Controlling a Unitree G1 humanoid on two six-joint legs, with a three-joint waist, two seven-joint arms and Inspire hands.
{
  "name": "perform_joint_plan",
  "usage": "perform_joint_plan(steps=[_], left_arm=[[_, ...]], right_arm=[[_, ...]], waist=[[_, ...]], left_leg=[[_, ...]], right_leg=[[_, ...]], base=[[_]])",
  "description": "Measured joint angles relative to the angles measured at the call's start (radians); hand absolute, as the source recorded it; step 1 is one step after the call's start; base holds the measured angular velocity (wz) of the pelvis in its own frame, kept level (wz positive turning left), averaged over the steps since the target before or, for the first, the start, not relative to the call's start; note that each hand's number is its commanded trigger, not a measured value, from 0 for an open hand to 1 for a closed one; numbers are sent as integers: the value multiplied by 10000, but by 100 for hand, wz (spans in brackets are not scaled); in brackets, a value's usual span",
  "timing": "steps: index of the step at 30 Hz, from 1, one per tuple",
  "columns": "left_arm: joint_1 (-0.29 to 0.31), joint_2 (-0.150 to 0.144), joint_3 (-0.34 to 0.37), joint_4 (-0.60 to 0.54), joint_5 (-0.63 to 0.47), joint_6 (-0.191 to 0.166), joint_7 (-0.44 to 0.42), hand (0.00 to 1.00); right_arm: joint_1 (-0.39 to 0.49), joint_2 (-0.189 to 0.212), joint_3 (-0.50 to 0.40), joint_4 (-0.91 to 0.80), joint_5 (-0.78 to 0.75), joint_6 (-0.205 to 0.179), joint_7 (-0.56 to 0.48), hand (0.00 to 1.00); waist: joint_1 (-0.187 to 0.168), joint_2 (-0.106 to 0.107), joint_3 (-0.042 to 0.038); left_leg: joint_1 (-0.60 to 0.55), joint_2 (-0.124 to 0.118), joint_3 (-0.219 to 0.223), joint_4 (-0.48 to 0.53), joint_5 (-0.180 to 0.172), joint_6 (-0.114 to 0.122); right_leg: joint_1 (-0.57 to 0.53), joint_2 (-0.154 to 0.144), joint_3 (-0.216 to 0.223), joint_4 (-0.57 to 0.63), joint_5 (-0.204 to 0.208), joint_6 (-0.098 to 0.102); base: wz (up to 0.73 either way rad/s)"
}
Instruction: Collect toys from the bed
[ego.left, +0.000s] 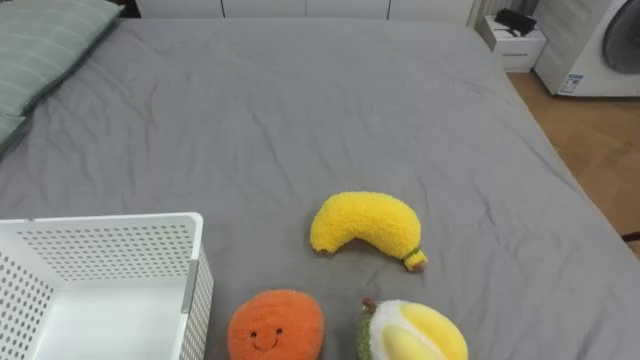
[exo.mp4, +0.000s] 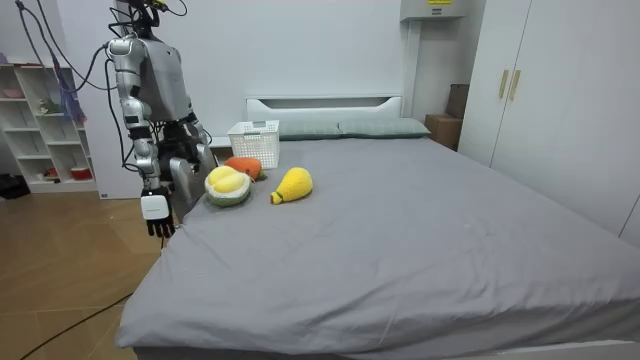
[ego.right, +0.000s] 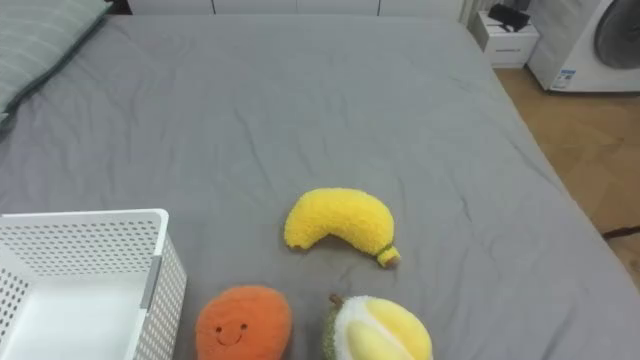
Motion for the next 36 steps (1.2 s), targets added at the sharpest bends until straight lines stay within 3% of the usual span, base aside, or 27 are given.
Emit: perform_joint_plan(steps=[10, 18, 23, 30, 32, 35, 36], left_arm=[[5, 22, 420, -64, 31, -226, 144, 0], [40, 39, 786, -4, -94, -165, 178, 0], [76, 43, 963, -48, -269, 13, 184, 0], [270, 186, 1963, -91, -460, 15, 203, 0], [305, 242, 2192, -238, -491, 98, 204, 0], [488, 298, 2329, -409, -512, 109, 205, 0], [511, 353, 2338, -444, -533, 106, 209, 0]], right_arm=[[7, -58, -5, 1, 238, -139, 1, 0], [114, -48, -171, 16, 448, -118, -171, 0], [382, 95, -1141, 162, 1138, -91, -816, 0], [546, 125, -3640, -90, 3976, -134, -1856, 0], [435, -46, -4366, -511, 4385, -112, -2171, 0], [244, -327, -4737, -1233, 4731, -150, -2735, 0], [171, -447, -4825, -1643, 4867, -240, -3049, 0]], waist=[[31, 27, 11], [-1, -5, 9], [-116, -24, -4], [-613, -270, -1], [-709, -369, 2], [-826, -437, 4], [-838, -532, -38]], left_leg=[[-20, 12, 30, -13, 6, -11], [25, 12, 32, -28, 10, -16], [41, 10, 25, -21, 10, -16], [196, 32, 206, -172, 30, -40], [188, 28, 251, -156, 37, -43], [183, 25, 288, -158, 37, -41], [163, 24, 295, -162, 40, -41]], right_leg=[[-48, 38, 29, 5, 2, -3], [3, 44, 57, -8, 7, -10], [0, 22, 79, -6, 7, -10], [9, 66, 264, 23, 16, -26], [-45, 99, 368, 11, 54, -32], [-78, 112, 415, -7, 82, -31], [-146, 110, 429, 18, 84, -31]], base=[[0], [0], [0], [-8], [-13], [-6], [-4]])
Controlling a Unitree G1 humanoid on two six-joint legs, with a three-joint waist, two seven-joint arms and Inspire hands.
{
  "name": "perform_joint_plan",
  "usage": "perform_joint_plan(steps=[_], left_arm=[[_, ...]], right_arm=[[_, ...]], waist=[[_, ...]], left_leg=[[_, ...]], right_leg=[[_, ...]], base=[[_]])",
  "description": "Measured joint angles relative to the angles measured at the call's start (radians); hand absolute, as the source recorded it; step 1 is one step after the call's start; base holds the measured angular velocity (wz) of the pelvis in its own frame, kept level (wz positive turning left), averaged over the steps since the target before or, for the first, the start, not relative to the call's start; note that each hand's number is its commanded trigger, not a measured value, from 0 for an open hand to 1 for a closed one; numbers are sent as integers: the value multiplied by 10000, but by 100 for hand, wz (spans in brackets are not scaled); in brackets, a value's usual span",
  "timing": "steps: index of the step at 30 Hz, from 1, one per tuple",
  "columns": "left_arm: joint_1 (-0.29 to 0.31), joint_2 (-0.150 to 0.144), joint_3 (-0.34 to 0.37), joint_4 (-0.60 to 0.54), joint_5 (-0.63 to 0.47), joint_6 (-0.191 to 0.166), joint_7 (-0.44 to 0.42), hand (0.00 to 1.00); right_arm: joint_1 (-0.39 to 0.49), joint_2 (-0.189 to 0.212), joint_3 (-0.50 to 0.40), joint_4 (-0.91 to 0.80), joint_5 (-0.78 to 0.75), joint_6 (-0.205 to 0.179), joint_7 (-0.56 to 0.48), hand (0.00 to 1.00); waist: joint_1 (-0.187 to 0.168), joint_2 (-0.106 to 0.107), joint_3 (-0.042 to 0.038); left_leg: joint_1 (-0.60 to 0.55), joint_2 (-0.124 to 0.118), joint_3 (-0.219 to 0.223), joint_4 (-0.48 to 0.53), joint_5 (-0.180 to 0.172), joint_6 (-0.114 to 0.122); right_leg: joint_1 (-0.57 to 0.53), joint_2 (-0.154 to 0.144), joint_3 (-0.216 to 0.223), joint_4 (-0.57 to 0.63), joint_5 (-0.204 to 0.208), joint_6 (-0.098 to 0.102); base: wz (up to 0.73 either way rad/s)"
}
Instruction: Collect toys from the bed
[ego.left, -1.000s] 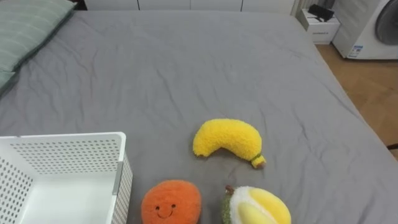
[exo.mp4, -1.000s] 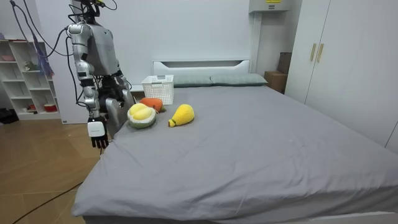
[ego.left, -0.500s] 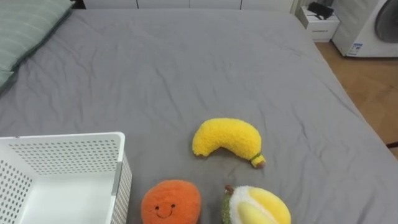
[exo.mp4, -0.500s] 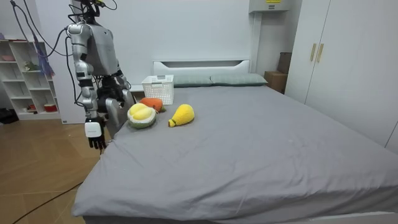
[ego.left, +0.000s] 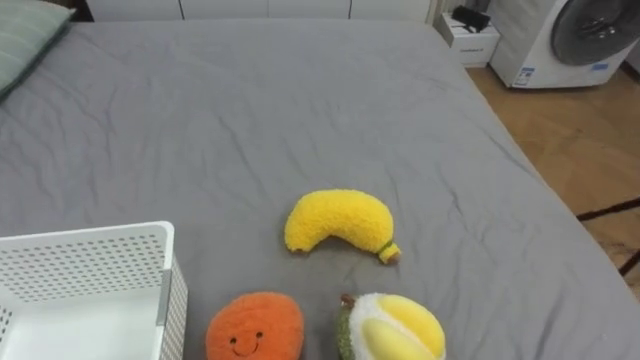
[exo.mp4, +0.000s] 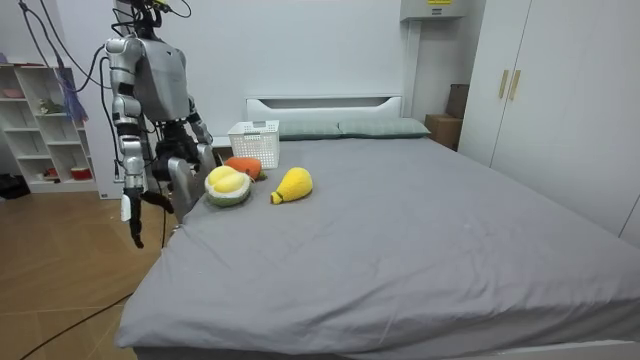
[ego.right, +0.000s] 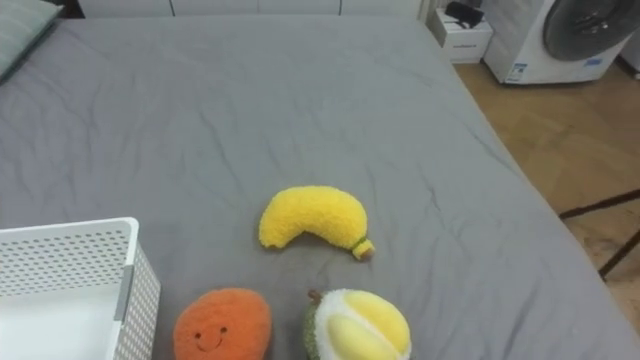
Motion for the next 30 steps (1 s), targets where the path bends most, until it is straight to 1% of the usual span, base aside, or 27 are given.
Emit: perform_joint_plan(steps=[2, 3, 4, 6, 7, 8, 9, 11, 12, 14, 16, 17, 20, 22, 24, 25, 26, 27, 28, 30], left_arm=[[7, 41, -6, -73, -205, 1, 35, 0], [75, 35, 7, -259, -188, 3, 57, 0], [102, 35, 13, -368, -179, 3, 113, 0], [138, 37, 1, -385, -157, -9, 225, 0], [135, 36, -4, -394, -162, -16, 276, 0], [138, 35, -10, -421, -156, -23, 283, 0], [146, 36, -14, -447, -155, -39, 285, 0], [148, 35, -80, -450, -152, -42, 354, 0], [147, 33, -95, -462, -140, -42, 363, 0], [154, 31, -92, -491, -95, -43, 371, 0], [343, 26, -102, -801, -110, -44, 372, 0], [421, 25, -113, -898, -151, -58, 372, 0], [537, 19, -210, -1056, -167, -115, 371, 0], [576, 18, -213, -1055, -173, -148, 368, 0], [615, 20, -214, -1055, -175, -221, 366, 0], [618, 20, -229, -1062, -189, -249, 363, 0], [616, 20, -240, -1074, -202, -253, 363, 0], [592, 21, -296, -1084, -230, -252, 363, 0], [576, 21, -324, -1083, -332, -251, 363, 0], [575, 21, -426, -1086, -356, -252, 363, 0]], right_arm=[[-80, -139, -6, -801, 105, -121, -481, 0], [-118, -173, -105, -1462, 102, -162, -725, 0], [-316, -174, -310, -1949, 70, -244, -928, 0], [-605, -229, -329, -2656, 72, -321, -1179, 0], [-792, -254, -324, -3085, 46, -433, -1251, 0], [-791, -252, -281, -3476, 14, -451, -1275, 0], [-768, -251, -228, -4217, 22, -493, -1286, 0], [-766, -248, 105, -5487, -4, -611, -1199, 0], [-768, -247, 251, -5819, -64, -636, -1138, 0], [-781, -249, 561, -6477, -267, -733, -745, 0], [-762, -256, 848, -6987, -325, -739, -42, 0], [-761, -264, 942, -7067, -322, -739, 128, 0], [-749, -284, 1402, -7229, -321, -737, 1148, 0], [-747, -282, 1840, -7273, -472, -736, 2100, 0], [-746, -282, 2191, -7312, -575, -736, 2725, 0], [-740, -283, 2415, -7312, -695, -737, 3112, 0], [-731, -282, 2514, -7312, -735, -737, 3269, 0], [-703, -284, 2682, -7312, -921, -737, 3600, 0], [-699, -282, 2872, -7312, -1279, -736, 3894, 0], [-691, -274, 3030, -7312, -1858, -735, 4308, 0]], waist=[[-5, -56, 5], [-4, -58, -40], [-2, -49, -8], [-1, -80, -5], [2, -90, -9], [6, -90, -9], [35, -72, 3], [51, -43, -4], [57, -33, 0], [105, -23, -9], [199, -27, -20], [216, -24, -22], [280, -13, -52], [294, 5, -82], [318, 10, -85], [308, 10, -85], [305, 10, -85], [293, 9, -84], [306, 8, -84], [316, 7, -85]], left_leg=[[-80, 0, 3, 5, 8, 0], [-196, 4, 18, 14, 15, -1], [-226, 28, 91, 10, 28, -4], [-263, 57, 219, -13, 31, -9], [-316, 58, 232, -17, 31, -10], [-341, 59, 232, -16, 32, -10], [-354, 61, 234, -19, 31, -11], [-355, 75, 223, -17, 30, -13], [-363, 80, 225, -17, 29, -14], [-374, 96, 238, -17, 24, -22], [-378, 108, 222, -18, 28, -35], [-380, 112, 226, -17, 29, -37], [-372, 121, 226, -6, 33, -43], [-340, 129, 214, -2, 35, -49], [-337, 140, 206, 16, 37, -52], [-339, 140, 182, 37, 37, -53], [-341, 140, 165, 50, 36, -53], [-352, 137, 112, 81, 35, -55], [-352, 139, 102, 93, 35, -56], [-347, 139, 76, 111, 35, -56]], right_leg=[[-86, 6, 7, 3, 16, 3], [-204, 12, 23, 17, 30, 1], [-246, 28, 48, -6, 75, -7], [-321, 36, 56, 9, 87, -13], [-374, 40, 63, 10, 89, -11], [-390, 42, 61, 7, 90, -11], [-400, 47, 57, -2, 94, -7], [-383, 62, 49, -16, 103, -3], [-396, 66, 50, -17, 105, -6], [-432, 82, 70, -24, 110, -14], [-443, 87, 83, -22, 109, -13], [-448, 88, 83, -22, 111, -16], [-422, 85, 50, -22, 124, -33], [-349, 96, 43, -23, 143, -46], [-333, 99, 29, -26, 158, -54], [-309, 89, -46, -26, 158, -54], [-292, 82, -95, -27, 158, -54], [-267, 9, -135, -28, 157, -53], [-241, -3, -209, -28, 157, -52], [-200, -8, -223, -31, 157, -52]], base=[[0], [-5], [-8], [-8], [0], [0], [0], [0], [0], [0], [-2], [0], [0], [0], [0], [5], [11], [9], [8], [4]])
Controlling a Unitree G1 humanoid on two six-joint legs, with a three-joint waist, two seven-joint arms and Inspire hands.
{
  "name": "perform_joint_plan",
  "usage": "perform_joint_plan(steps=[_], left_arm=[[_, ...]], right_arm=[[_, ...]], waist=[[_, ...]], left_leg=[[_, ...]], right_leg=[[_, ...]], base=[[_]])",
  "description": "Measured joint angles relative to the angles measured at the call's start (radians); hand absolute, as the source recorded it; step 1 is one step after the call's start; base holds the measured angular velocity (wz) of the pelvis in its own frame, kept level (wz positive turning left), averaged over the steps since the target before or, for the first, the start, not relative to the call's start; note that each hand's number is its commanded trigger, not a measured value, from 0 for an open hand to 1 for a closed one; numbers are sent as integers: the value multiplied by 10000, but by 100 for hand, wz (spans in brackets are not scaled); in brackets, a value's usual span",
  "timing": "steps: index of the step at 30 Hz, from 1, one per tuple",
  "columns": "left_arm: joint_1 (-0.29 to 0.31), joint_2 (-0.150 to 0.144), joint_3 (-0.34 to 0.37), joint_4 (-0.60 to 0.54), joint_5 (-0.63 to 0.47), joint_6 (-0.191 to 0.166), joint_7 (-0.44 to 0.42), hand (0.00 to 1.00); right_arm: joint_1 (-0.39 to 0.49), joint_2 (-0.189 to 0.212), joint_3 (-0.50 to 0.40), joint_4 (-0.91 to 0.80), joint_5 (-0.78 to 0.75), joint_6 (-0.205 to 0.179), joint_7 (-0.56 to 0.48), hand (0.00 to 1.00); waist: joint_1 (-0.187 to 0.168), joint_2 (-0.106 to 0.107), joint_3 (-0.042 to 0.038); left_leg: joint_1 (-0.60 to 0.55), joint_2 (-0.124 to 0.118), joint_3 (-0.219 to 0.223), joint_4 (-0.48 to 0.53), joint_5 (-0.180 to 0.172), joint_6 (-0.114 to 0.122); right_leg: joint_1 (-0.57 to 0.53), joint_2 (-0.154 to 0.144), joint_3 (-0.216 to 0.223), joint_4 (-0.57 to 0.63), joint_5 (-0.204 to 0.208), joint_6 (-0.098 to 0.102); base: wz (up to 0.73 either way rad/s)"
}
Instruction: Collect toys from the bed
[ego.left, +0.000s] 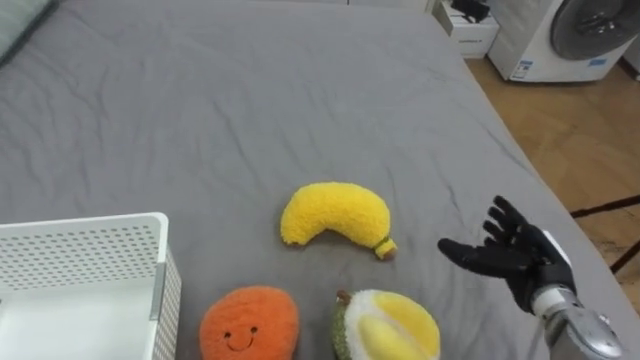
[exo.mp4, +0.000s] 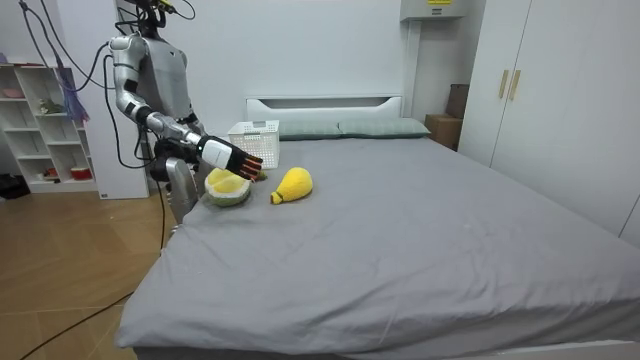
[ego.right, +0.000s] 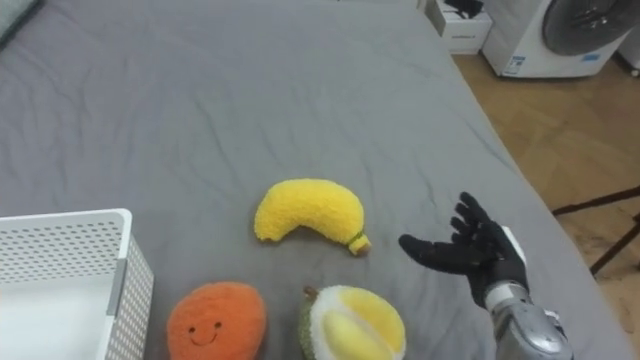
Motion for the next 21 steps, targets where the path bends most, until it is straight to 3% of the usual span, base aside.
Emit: perform_joint_plan(steps=[7, 11, 15, 21], left_arm=[[-47, 39, -437, -4, -209, -7, 8, 0], [-135, 103, -521, -2, -216, -6, 7, 0], [-170, 108, -544, -110, -203, 20, 5, 0], [-199, 139, -542, -250, -184, 36, 10, 0]], right_arm=[[5, 5, 674, 596, -1330, 102, 1064, 0], [4, 11, 924, 967, -2283, 128, 1217, 0], [64, 121, 1265, 1325, -4232, 437, 1356, 0], [61, 198, 1406, 1647, -5063, 526, 1379, 0]], waist=[[113, -24, 0], [285, -87, 9], [483, -137, 22], [667, -262, -12]], left_leg=[[2, -16, -83, 17, 0, 1], [0, -15, -114, 18, -1, -1], [-32, -30, -145, 17, -1, 0], [-191, -40, -216, 19, 0, 1]], right_leg=[[0, 0, 5, -16, 0, 0], [11, 3, -1, -27, 0, 0], [20, 3, -5, -51, -1, 1], [24, 10, -27, -136, 9, 5]], base=[[2], [1], [0], [3]])
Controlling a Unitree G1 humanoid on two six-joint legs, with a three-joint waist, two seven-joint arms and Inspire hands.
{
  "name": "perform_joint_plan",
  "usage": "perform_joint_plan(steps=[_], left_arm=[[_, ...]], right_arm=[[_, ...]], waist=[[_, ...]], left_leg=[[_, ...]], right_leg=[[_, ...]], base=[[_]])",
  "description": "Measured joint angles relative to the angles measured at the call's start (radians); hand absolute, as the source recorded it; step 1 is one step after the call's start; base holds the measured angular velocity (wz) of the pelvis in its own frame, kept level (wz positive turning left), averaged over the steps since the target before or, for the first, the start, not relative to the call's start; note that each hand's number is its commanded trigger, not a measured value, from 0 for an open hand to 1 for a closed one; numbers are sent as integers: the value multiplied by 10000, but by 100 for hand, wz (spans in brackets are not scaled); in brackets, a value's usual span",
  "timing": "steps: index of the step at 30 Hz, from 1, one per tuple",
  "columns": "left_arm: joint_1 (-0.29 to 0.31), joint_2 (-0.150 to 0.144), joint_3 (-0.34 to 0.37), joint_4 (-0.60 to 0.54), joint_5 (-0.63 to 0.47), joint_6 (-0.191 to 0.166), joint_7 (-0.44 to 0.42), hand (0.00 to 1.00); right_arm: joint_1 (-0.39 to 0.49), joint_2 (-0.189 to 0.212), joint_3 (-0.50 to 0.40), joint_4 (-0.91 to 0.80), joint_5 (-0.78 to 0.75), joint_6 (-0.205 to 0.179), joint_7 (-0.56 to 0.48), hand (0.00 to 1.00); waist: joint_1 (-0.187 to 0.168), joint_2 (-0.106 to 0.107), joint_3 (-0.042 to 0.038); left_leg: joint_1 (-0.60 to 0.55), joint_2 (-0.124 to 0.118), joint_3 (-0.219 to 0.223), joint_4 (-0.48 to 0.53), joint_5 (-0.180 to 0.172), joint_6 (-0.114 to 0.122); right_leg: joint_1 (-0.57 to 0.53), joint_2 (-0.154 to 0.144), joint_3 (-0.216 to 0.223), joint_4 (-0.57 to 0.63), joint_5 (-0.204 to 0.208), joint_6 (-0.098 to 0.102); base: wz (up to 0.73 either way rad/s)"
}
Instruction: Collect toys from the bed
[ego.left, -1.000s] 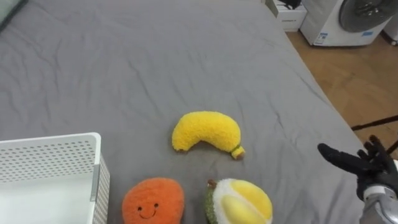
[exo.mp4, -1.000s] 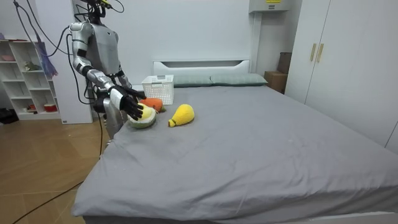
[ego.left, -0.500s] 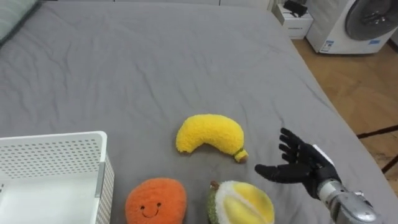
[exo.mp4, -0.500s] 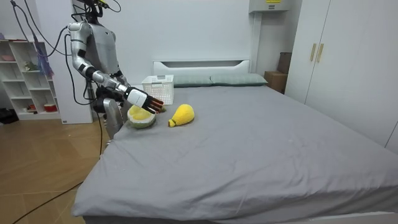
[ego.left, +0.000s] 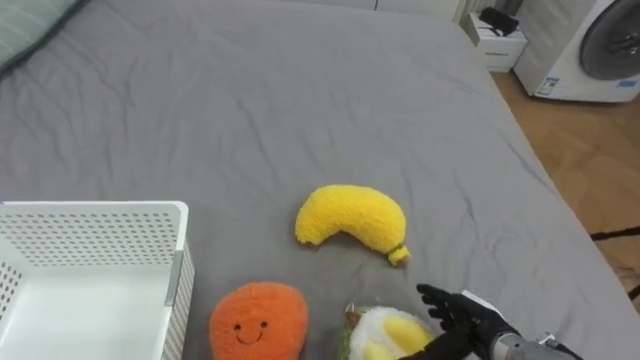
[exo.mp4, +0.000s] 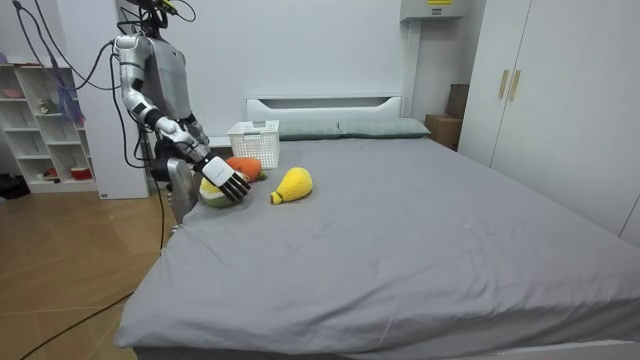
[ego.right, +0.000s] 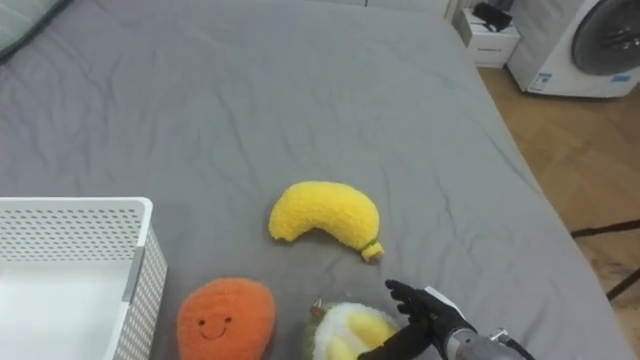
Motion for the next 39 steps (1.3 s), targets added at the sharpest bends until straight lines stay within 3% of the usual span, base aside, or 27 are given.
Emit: perform_joint_plan(steps=[10, 11, 12, 13, 14, 25, 39], left_arm=[[-73, 0, -91, -115, -10, 62, 6, 0], [-89, 2, -118, -115, -10, 66, 6, 0], [-126, 2, -162, -115, -10, 87, 6, 0], [-138, 3, -196, -115, -12, 99, 6, 0], [-145, 3, -213, -115, -12, 99, 6, 0], [-296, -6, -399, -95, -31, 109, 6, 0], [-346, 18, -364, -82, -24, 109, 5, 0]], right_arm=[[-56, 7, 385, 293, -184, 397, 315, 0], [-55, 10, 396, 293, -185, 419, 341, 16], [-55, 8, 396, 295, -198, 442, 404, 53], [-55, 11, 396, 295, -224, 441, 436, 73], [-55, 11, 396, 295, -230, 441, 444, 100], [-57, 25, 443, 293, -569, 430, 97, 100], [-84, 31, 387, -493, -1546, 449, -175, 100]], waist=[[178, 23, 63], [172, 22, 63], [178, 26, 65], [188, 28, 65], [192, 29, 66], [409, 67, 94], [354, -22, 76]], left_leg=[[-107, -19, -122, 5, -1, 0], [-129, -23, -146, 17, 0, 0], [-153, -30, -172, 26, 0, 1], [-157, -33, -182, 26, 0, 2], [-160, -35, -187, 26, 0, 2], [-175, -39, -225, 26, 0, 2], [-168, -50, -250, 40, 4, 6]], right_leg=[[-13, -33, -173, -28, -4, 10], [-18, -43, -211, -29, -5, 12], [-26, -48, -232, -32, -6, 14], [-25, -50, -242, -33, -9, 18], [-25, -51, -245, -34, -11, 21], [-25, -46, -267, -45, -13, 24], [-3, -62, -271, -25, -18, 32]], base=[[3], [8], [7], [5], [0], [0], [0]])
